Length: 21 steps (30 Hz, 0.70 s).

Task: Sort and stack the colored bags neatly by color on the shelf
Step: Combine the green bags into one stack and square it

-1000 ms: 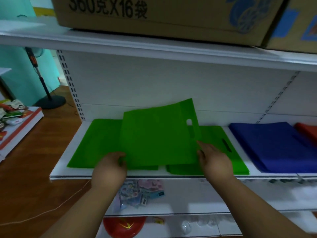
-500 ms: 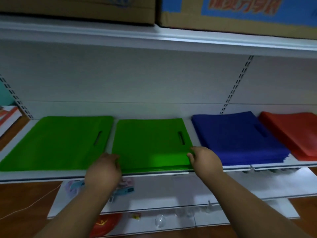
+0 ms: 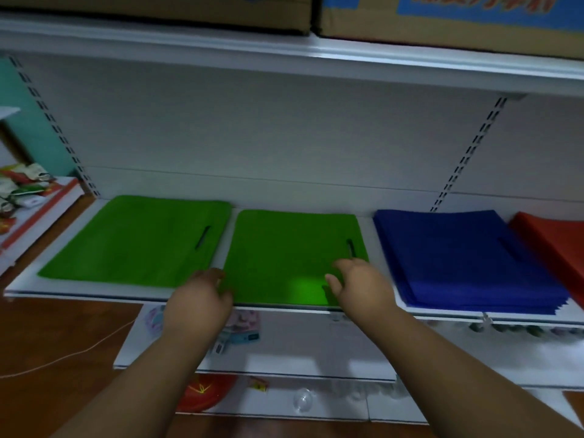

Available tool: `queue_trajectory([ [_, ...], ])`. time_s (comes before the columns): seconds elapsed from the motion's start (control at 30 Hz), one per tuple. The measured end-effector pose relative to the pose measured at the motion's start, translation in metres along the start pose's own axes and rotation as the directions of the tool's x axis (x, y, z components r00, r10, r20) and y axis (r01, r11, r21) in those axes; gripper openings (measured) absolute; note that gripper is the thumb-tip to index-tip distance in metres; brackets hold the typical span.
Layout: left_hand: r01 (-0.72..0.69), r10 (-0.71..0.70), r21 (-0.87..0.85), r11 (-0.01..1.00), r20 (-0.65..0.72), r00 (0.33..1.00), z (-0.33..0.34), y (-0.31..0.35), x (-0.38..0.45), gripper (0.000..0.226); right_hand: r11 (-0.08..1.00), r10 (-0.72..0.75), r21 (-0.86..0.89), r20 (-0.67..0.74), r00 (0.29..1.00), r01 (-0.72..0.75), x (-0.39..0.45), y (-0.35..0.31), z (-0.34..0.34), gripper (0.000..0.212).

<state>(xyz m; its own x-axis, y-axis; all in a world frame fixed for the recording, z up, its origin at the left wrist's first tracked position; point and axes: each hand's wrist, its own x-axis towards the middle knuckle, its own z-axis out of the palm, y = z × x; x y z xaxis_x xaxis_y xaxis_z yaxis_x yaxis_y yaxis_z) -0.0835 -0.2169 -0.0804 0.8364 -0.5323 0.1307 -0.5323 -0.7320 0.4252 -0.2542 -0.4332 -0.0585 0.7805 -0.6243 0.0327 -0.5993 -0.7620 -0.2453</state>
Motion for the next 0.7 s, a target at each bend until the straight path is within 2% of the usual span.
queue_trajectory([
  [0.17,0.160,-0.156,-0.059,0.985,0.063,0.986,-0.028,-0.066,0.009,0.051,0.965,-0.252,0.108,0.106,0.962,0.240,0.009,-0.096,0.011,0.045],
  [0.27,0.271,-0.262,-0.046,0.961,0.146,0.954,-0.058,-0.118,0.022,0.072,0.949,-0.309,0.149,0.263,0.914,0.278,0.017,-0.155,0.026,0.055],
  [0.37,0.309,-0.284,-0.102,0.946,0.205,0.937,-0.085,-0.154,0.034,0.083,0.967,-0.242,0.172,0.384,0.891,0.188,0.029,-0.200,0.035,0.064],
  [0.53,0.369,-0.284,-0.178,0.912,0.374,0.883,-0.104,-0.194,0.044,0.076,0.997,-0.080,0.054,0.473,0.877,0.061,0.042,-0.251,0.049,0.061],
  [0.63,0.303,-0.216,-0.148,0.941,0.426,0.879,-0.104,-0.213,0.039,0.073,0.995,0.020,0.076,0.424,0.905,-0.057,0.038,-0.263,0.058,0.054],
  [0.7,0.295,-0.189,-0.198,0.935,0.425,0.885,-0.102,-0.227,0.036,0.064,0.991,0.085,0.066,0.350,0.933,-0.116,0.037,-0.271,0.064,0.044],
])
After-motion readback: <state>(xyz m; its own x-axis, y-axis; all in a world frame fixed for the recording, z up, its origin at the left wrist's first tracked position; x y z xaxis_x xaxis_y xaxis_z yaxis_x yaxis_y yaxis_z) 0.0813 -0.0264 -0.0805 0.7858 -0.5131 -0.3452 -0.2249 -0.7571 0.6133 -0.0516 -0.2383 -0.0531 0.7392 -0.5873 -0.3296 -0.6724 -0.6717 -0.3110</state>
